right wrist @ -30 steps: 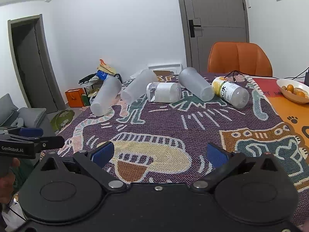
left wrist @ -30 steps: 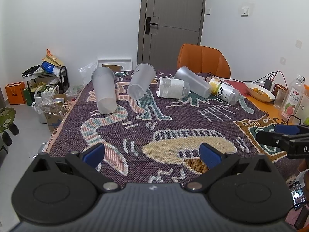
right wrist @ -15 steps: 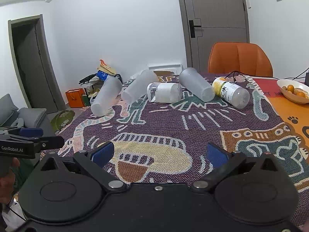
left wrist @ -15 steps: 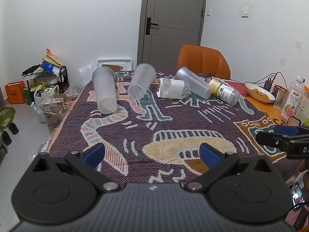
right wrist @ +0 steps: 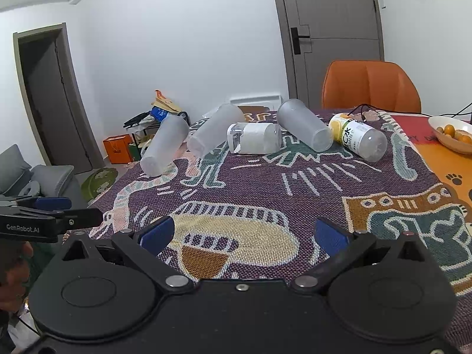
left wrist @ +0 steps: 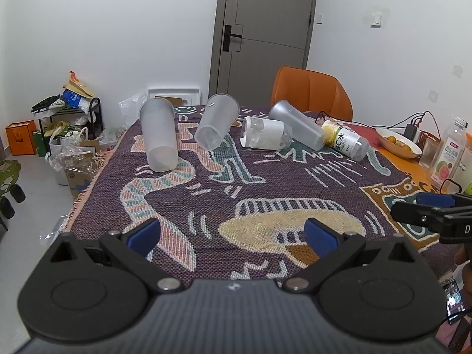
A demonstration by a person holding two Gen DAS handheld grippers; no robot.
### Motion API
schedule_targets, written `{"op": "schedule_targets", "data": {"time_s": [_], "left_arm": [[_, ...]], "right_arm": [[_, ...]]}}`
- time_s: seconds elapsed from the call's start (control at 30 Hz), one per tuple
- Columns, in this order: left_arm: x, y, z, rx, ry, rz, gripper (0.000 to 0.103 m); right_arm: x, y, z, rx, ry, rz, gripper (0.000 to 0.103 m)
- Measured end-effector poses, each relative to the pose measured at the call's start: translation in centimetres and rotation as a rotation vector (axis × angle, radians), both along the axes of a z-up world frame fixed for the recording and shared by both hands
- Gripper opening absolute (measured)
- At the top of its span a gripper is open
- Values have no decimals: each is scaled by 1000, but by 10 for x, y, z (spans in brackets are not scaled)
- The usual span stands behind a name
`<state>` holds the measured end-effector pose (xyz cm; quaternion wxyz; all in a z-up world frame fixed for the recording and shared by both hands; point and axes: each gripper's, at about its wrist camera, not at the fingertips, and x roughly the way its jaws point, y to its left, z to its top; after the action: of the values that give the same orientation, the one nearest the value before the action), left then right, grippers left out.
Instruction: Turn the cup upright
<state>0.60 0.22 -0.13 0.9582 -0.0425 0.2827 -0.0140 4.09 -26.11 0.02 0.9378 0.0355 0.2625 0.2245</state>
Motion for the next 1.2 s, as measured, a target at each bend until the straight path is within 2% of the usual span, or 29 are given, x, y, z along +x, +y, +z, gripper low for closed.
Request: {"op": "schedule_targets", "data": {"time_s": [0.2,0.33,0.73,0.97,1.2], "left_arm": [[16,7,-3,-14,-5,14,101],[29,16,-1,-25,-17,56,101],[77,54,1,-47,-26,171,101],[106,79,5,-66,-23,215,101],[139,98,10,-70,-20,254,102]], "right_arm": [[19,5,-2,-21,-7,13,103],[36,13,2,-40,-24,25,103],[99,57,20,-4,-28,103,102],[144,90,26,63,23,142,102],[198,118,25,157,136,133,98]]}}
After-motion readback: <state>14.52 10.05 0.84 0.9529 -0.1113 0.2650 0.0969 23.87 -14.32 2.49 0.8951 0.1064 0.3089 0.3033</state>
